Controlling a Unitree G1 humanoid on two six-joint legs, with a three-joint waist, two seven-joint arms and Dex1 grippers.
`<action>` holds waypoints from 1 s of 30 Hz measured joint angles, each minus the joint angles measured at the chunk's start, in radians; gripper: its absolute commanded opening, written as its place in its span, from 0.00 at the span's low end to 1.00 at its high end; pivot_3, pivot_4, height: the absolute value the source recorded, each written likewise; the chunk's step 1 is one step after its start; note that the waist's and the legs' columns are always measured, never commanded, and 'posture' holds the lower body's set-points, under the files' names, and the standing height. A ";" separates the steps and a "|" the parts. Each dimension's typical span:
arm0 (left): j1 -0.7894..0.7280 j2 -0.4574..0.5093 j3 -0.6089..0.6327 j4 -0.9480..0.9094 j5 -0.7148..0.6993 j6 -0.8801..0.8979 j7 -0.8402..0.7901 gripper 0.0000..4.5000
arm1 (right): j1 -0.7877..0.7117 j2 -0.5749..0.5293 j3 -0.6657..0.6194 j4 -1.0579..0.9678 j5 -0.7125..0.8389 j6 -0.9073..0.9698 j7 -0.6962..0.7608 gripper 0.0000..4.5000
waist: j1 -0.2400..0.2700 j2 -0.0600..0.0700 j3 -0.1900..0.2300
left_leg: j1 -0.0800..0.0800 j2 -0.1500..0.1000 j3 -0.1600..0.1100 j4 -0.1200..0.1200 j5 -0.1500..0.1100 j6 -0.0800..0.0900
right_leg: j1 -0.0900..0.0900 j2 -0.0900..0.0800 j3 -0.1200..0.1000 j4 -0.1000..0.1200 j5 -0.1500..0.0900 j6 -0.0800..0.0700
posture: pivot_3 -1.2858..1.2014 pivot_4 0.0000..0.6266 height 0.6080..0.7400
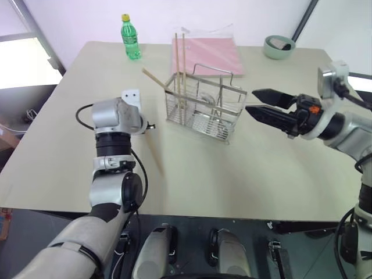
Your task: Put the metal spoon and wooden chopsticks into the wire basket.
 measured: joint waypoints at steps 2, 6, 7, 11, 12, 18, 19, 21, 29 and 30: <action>-0.001 0.004 -0.002 0.003 0.001 -0.013 0.002 0.01 | 0.000 0.000 0.000 0.000 0.000 -0.001 0.000 1.00 | 0.001 0.000 0.000 | 0.000 0.000 0.000 0.000 0.000 0.000 | 0.000 0.000 0.000 0.000 0.000 0.000 | 0.52 0.24 0.59; 0.022 0.060 -0.124 0.005 0.045 -0.215 -0.030 0.01 | 0.000 0.000 0.000 0.003 -0.002 -0.011 0.002 1.00 | -0.007 -0.001 0.001 | -0.002 0.000 0.001 -0.001 0.004 -0.006 | -0.003 0.000 0.000 0.000 0.000 0.000 | 0.52 0.24 0.59; 0.020 0.078 -0.132 0.005 0.049 -0.262 -0.029 0.01 | -0.001 0.000 0.000 0.005 -0.003 -0.013 0.003 1.00 | -0.009 -0.001 0.001 | -0.002 0.000 0.001 -0.001 0.004 -0.006 | -0.003 0.000 0.000 0.000 0.000 0.000 | 0.52 0.24 0.59; -0.003 0.153 -0.096 0.010 0.058 -0.540 0.013 0.01 | -0.018 0.000 0.001 0.024 -0.004 -0.018 0.006 1.00 | -0.009 -0.002 0.001 | -0.003 0.001 0.001 -0.001 0.004 -0.006 | -0.004 0.000 0.000 0.000 0.000 -0.001 | 0.52 0.24 0.59; -0.020 0.184 -0.085 0.014 0.064 -0.638 0.026 0.01 | -0.024 -0.001 0.002 0.025 -0.004 -0.018 0.009 1.00 | -0.008 -0.002 0.001 | -0.004 0.001 0.001 -0.001 0.004 -0.006 | -0.005 0.000 0.000 0.000 0.001 -0.001 | 0.52 0.24 0.59; -0.197 0.233 -0.041 -0.075 -0.095 -1.072 -0.243 0.01 | -0.041 -0.021 0.003 0.042 -0.003 -0.005 0.012 1.00 | 0.019 -0.003 0.001 | -0.015 -0.001 0.000 0.003 0.004 -0.006 | -0.012 -0.002 -0.002 -0.003 0.002 0.000 | 0.52 0.24 0.59; -0.231 0.213 -0.046 -0.096 -0.140 -1.094 -0.304 0.01 | -0.047 -0.020 0.009 0.042 -0.003 0.000 0.012 1.00 | 0.022 -0.003 0.001 | -0.016 -0.001 0.000 0.003 0.003 -0.006 | -0.011 -0.002 -0.003 -0.004 0.002 0.000 | 0.52 0.24 0.59; -0.271 0.184 -0.073 -0.117 -0.192 -1.121 -0.388 0.01 | -0.057 -0.020 0.011 0.042 -0.002 0.003 0.010 1.00 | 0.020 -0.002 0.001 | -0.015 -0.001 0.000 0.002 0.003 -0.005 | -0.009 -0.001 -0.003 -0.007 0.003 0.001 | 0.52 0.24 0.59; -0.217 0.055 -0.203 -0.163 -0.262 -1.087 -0.483 0.01 | -0.022 -0.020 -0.007 0.006 0.018 0.013 -0.028 1.00 | 0.010 -0.003 0.001 | -0.013 0.001 0.001 0.002 0.006 -0.001 | -0.009 0.002 -0.002 -0.004 0.003 0.000 | 0.52 0.24 0.59; -0.210 0.047 -0.210 -0.164 -0.262 -1.086 -0.481 0.01 | -0.014 -0.020 -0.013 -0.001 0.021 0.014 -0.035 1.00 | 0.009 -0.003 0.001 | -0.013 0.001 0.001 0.003 0.006 0.000 | -0.009 0.002 -0.002 -0.004 0.003 0.000 | 0.52 0.24 0.59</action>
